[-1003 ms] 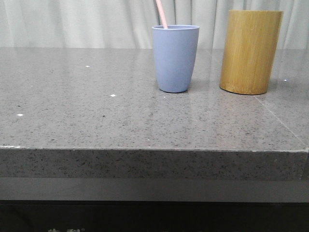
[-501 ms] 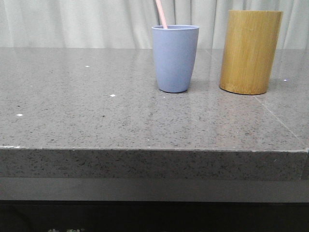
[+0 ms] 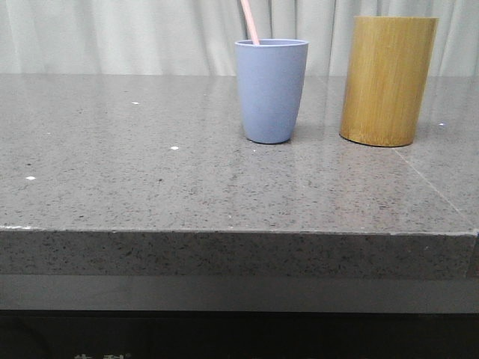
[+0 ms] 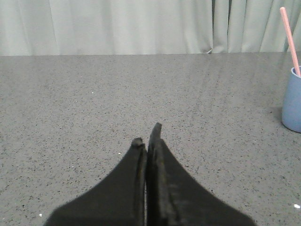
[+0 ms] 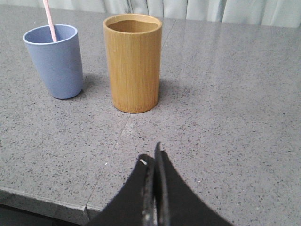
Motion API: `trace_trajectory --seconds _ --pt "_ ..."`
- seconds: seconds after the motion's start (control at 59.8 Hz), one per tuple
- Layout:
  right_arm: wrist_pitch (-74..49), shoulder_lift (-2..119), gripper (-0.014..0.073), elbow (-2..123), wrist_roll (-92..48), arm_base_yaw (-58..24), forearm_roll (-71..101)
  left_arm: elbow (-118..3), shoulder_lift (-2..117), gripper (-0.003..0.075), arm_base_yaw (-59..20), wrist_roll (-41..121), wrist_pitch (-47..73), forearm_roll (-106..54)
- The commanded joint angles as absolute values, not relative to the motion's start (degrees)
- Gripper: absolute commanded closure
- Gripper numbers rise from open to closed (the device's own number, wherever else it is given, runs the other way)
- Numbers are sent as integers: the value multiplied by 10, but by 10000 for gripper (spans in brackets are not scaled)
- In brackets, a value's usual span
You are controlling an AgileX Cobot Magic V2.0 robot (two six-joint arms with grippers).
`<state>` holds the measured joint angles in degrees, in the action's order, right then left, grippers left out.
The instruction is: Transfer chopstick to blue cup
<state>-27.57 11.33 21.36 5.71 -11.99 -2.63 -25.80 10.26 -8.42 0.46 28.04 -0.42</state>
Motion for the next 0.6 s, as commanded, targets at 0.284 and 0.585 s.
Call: trace_trajectory --seconds 0.284,0.585 --pt "-186 72 652 217 58 -116 -28 -272 109 739 -83 3 231 -9" --pt "-186 72 652 217 58 -116 -28 -272 109 739 -83 3 231 -9"
